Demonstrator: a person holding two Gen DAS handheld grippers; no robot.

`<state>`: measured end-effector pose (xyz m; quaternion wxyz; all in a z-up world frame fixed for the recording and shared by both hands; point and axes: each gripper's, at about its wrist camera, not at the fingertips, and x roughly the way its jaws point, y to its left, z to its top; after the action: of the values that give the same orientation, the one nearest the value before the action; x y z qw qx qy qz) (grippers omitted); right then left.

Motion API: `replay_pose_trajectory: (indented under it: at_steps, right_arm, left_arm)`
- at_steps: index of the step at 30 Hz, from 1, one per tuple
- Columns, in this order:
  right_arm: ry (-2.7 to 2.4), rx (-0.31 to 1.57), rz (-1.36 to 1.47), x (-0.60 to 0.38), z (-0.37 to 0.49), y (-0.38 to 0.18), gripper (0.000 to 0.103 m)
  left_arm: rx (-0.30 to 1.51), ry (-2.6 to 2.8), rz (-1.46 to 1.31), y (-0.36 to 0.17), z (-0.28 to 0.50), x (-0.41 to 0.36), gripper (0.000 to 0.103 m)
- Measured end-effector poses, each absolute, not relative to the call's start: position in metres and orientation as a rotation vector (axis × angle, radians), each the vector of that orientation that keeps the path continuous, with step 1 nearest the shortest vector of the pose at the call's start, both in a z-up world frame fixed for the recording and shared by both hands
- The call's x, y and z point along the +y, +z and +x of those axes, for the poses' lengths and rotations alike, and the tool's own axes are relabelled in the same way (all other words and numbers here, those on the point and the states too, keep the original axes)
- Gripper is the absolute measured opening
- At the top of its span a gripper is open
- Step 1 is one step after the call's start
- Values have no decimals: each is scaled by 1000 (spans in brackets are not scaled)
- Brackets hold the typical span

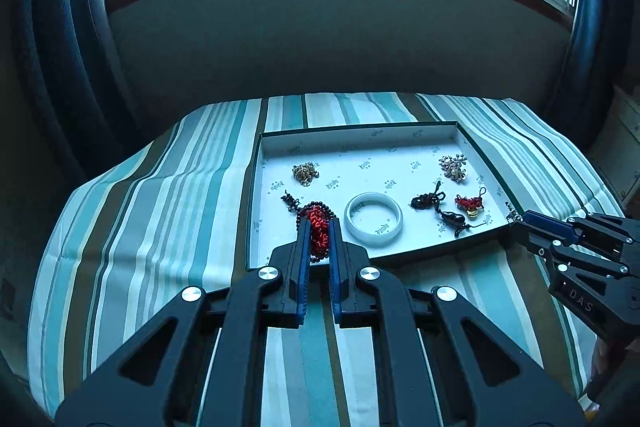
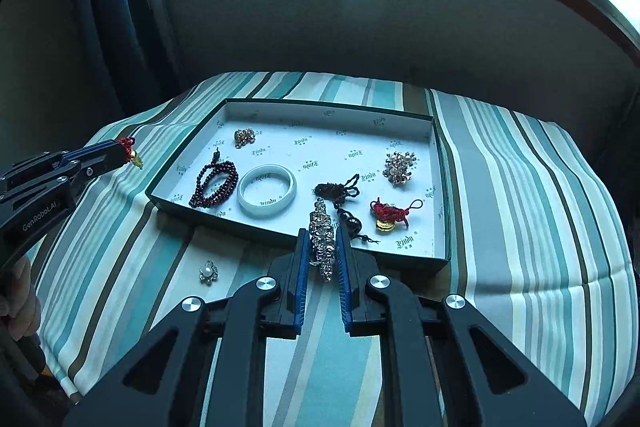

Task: Organize jewelry
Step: 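Carry the red tassel with the left gripper into the tray while the right carries the crystal brooch there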

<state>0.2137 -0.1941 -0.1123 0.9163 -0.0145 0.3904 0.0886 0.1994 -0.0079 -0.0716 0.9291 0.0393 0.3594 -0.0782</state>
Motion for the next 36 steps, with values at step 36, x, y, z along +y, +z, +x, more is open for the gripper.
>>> replay_pose_trajectory:
  at_steps: [36]
  right_arm:
    - [119,901,-51,-201,378,-177,14]
  left_arm:
    - [900,-128,117,-151,390,-67,9]
